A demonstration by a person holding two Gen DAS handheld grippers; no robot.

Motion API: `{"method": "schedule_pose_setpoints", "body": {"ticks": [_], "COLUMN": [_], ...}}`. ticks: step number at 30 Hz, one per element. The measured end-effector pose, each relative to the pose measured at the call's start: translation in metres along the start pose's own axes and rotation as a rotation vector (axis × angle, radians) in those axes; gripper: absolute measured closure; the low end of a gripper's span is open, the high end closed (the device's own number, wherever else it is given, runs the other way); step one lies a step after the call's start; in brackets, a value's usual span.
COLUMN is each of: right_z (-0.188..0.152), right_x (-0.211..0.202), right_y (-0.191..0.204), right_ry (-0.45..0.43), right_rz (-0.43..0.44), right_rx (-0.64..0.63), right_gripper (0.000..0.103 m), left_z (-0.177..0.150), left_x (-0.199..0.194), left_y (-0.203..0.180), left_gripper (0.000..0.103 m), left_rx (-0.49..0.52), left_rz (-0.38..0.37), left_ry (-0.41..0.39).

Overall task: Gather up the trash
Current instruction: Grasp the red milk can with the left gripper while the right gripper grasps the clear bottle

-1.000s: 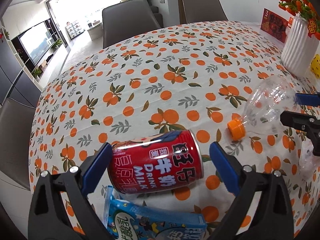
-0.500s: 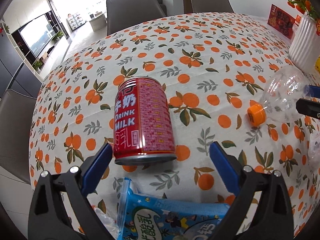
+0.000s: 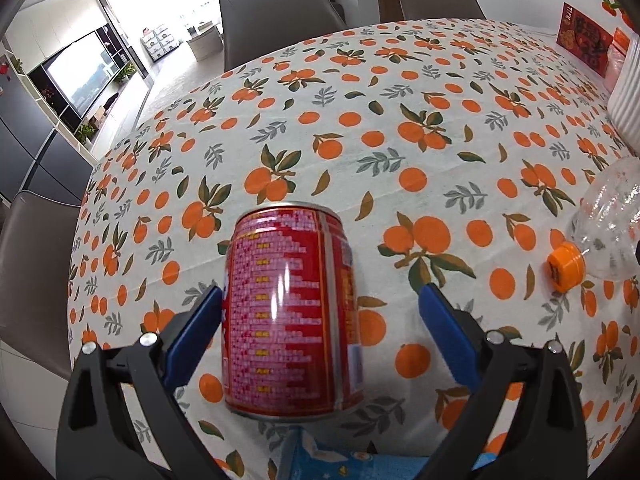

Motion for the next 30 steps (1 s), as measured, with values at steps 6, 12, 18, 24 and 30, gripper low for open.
{"method": "schedule_pose_setpoints", "body": {"ticks": [6, 12, 18, 24, 30], "right_z": [0.005, 0.007, 0.003, -0.006, -0.01], "right_x": [0.014, 0.01, -0.007, -0.013, -0.042], "right_y": [0.0, 0.016, 0.046, 0.063, 0.08], "right_ry": [0.021, 0.012, -0.012, -0.01, -0.056], "right_rz": [0.011, 0.053, 0.116, 0.097, 0.089], "right_rx": [-0.005, -0.045, -0.095, -0.123, -0.119], "right_gripper": [0.034, 0.052, 0.085, 0.099, 0.099], "left_z": [-0.005, -0.007, -0.013, -0.014, -0.014], "left_x": [0.009, 0.01, 0.004, -0.013, -0.039], "left_y": [0.004, 0.009, 0.004, -0.001, 0.014], "left_gripper": [0.007, 0.037, 0.037, 0.037, 0.037], "left_rx": [0.016, -0.019, -0.003, 0.013, 0.009], "left_rz": [0.005, -0.047, -0.063, -0.101, -0.117], "left_ry": [0.02, 0.025, -0.004, -0.064, -0.121]}}
Point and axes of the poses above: each gripper's, at about its wrist camera, not at the fingertips, and x roughly the way its jaws point, y to its left, z to its top, the point moved 9 cm from there along x, roughly the way its jaws point, and after that the axes turned 12 degrees about y, right-handed, at the moved point
